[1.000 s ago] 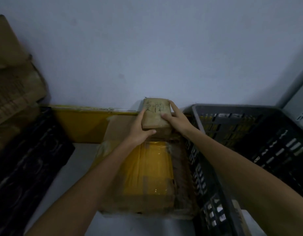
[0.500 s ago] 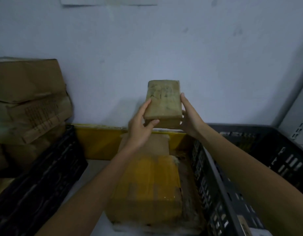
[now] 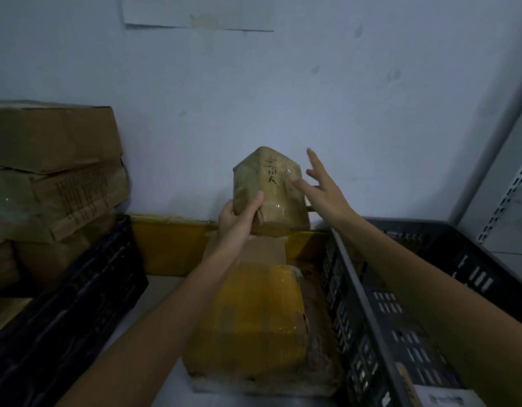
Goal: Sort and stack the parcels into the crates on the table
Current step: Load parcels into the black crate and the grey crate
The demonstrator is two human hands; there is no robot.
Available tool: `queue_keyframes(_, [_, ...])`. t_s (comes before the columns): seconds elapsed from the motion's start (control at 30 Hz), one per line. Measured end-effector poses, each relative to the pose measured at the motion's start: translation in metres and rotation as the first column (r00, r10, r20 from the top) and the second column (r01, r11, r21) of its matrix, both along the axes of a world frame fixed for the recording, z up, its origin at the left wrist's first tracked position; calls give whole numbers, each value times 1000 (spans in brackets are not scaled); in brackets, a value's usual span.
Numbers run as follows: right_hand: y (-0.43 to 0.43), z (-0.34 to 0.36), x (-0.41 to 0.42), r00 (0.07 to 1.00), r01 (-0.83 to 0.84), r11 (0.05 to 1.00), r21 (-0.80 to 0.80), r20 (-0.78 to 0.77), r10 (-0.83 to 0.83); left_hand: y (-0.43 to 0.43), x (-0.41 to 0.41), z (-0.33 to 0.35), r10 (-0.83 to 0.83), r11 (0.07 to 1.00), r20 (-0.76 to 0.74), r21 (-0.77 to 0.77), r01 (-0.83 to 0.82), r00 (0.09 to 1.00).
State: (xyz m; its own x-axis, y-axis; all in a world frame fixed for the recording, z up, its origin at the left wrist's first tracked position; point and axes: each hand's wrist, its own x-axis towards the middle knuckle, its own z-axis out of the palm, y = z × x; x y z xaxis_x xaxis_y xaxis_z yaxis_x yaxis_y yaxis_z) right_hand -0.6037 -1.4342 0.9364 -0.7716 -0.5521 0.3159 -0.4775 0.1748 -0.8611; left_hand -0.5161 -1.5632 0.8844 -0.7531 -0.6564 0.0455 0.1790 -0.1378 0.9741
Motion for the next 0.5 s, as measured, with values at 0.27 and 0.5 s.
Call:
queue_keyframes(0.27, [-14, -12, 7, 990, -40, 990, -132, 132, 58, 9, 3, 1, -146, 943, -39, -306, 127, 989])
queue_keyframes(0.5, [-12, -15, 13, 990, -87, 992, -93, 100, 96, 15, 7, -6, -83, 988, -10, -133, 81, 996])
